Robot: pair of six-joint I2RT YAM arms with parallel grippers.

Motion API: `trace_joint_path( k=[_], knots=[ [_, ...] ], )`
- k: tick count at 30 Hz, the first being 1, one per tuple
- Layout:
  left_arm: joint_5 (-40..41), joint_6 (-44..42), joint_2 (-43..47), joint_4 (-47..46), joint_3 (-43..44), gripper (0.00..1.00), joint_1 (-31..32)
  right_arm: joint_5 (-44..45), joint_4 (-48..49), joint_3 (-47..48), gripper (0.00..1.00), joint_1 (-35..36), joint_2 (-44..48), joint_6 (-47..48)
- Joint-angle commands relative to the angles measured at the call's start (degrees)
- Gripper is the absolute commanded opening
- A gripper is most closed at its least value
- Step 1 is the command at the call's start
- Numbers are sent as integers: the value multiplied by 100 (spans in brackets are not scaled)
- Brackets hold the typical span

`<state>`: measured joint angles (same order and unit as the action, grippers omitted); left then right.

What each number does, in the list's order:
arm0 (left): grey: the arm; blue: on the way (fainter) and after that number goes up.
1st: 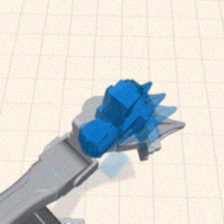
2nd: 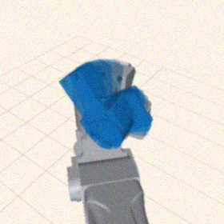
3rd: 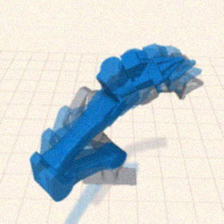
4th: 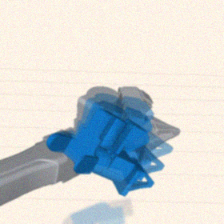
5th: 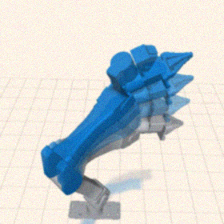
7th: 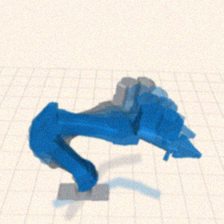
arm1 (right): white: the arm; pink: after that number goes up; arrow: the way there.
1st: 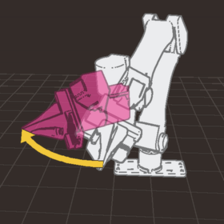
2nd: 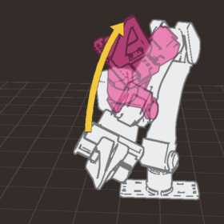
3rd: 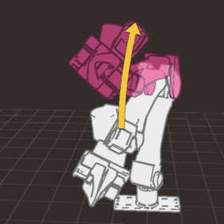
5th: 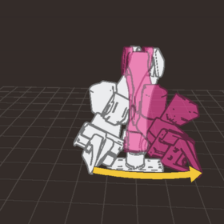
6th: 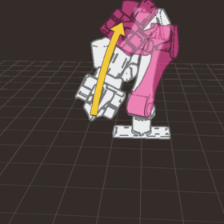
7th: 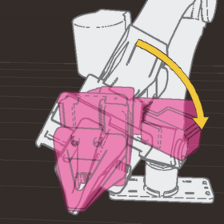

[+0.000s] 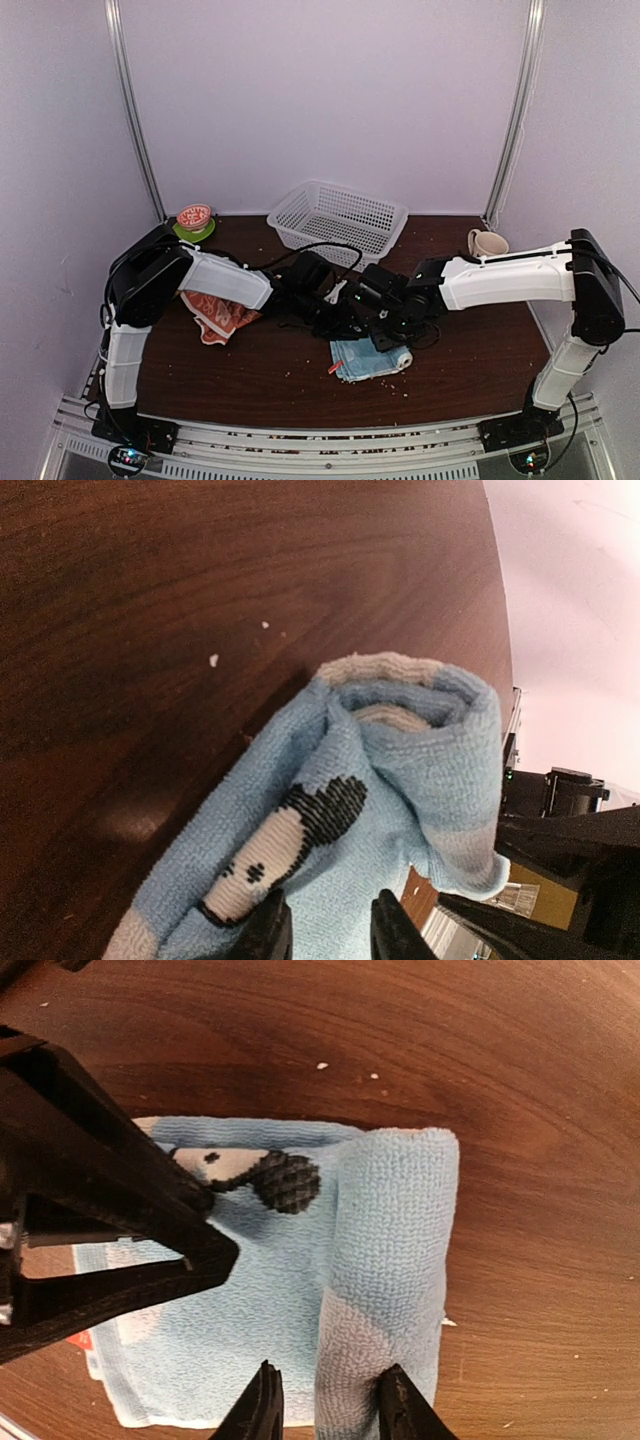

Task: Roll the towels
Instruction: Roll the towel at the center of the board.

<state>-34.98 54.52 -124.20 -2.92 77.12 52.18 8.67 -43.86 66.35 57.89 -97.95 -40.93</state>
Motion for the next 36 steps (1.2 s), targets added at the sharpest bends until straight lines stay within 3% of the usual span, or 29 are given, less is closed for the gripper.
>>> trace_joint_path(
  k=[1,8,15,23,36],
  knots=[
    [-2,-66,-19,-62,-72,28,-3,-327,325,-105,34,36,39,-72],
    [39,-150,204,84,-166,31,-2,-626,623,-222,39,35,-66,-82],
    [154,-326,717,383,-441,45,-47,-911,1036,-479,49,18,-179,-74],
    [341,-402,1210,595,-607,46,-159,-1272,1664,-881,61,-76,-194,-91],
    [-384,402,574,-860,-21,44,-191,-1507,2205,-1372,76,-204,60,122]
  ],
)
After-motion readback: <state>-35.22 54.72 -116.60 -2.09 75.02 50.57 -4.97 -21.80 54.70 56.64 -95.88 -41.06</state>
